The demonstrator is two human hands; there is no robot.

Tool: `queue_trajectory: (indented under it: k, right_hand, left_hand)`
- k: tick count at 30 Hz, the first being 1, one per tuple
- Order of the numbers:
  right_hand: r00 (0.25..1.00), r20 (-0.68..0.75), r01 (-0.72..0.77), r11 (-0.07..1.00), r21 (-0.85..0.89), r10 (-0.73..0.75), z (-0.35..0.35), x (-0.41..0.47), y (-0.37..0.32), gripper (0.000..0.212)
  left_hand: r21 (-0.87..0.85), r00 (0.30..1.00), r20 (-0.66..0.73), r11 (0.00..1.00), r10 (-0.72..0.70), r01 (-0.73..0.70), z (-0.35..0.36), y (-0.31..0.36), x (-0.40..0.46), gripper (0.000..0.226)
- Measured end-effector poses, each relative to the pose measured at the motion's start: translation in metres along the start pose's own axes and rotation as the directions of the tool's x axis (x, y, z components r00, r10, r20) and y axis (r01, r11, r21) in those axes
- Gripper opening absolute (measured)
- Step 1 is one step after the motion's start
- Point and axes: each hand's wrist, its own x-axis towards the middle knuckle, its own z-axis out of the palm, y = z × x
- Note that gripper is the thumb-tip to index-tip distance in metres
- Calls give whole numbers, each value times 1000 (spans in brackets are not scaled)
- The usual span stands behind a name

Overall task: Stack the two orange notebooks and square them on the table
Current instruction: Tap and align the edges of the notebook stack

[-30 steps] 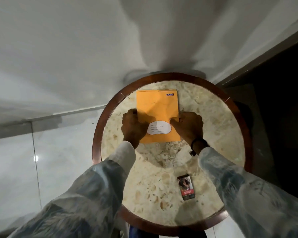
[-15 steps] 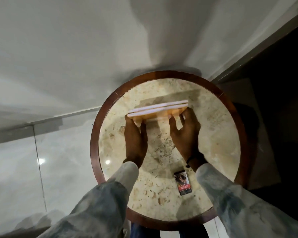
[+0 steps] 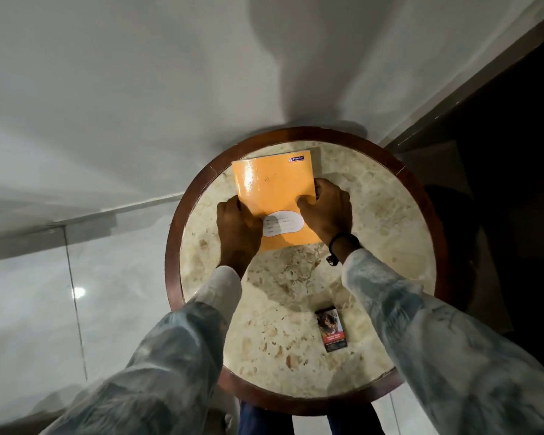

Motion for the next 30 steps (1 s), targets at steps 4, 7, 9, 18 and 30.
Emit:
queue_trajectory:
  k: [4, 7, 9, 18, 30]
  right_hand:
    - [998, -62, -34, 999, -18, 32, -13, -20, 18, 55]
    - [999, -44, -30, 996, -81, 26, -20, -67, 49, 53]
    - [999, 10, -32, 982, -187, 34, -19, -104, 71, 58]
    - [964, 190, -123, 943, -309, 188, -3, -172, 124, 74]
    - [964, -263, 44, 999, 11, -39, -36, 22, 52, 64]
  left_hand:
    - [284, 977, -33, 939, 212, -194, 5, 5, -1, 75]
    - [344, 902, 228, 836, 366, -426, 20, 10, 2, 88]
    - [344, 858, 351, 801, 374, -490, 31, 7, 6, 92]
    - [457, 847, 406, 727, 344, -513, 44, -5, 16, 95]
    - [467, 848, 374, 714, 376, -522, 54, -18, 22, 95]
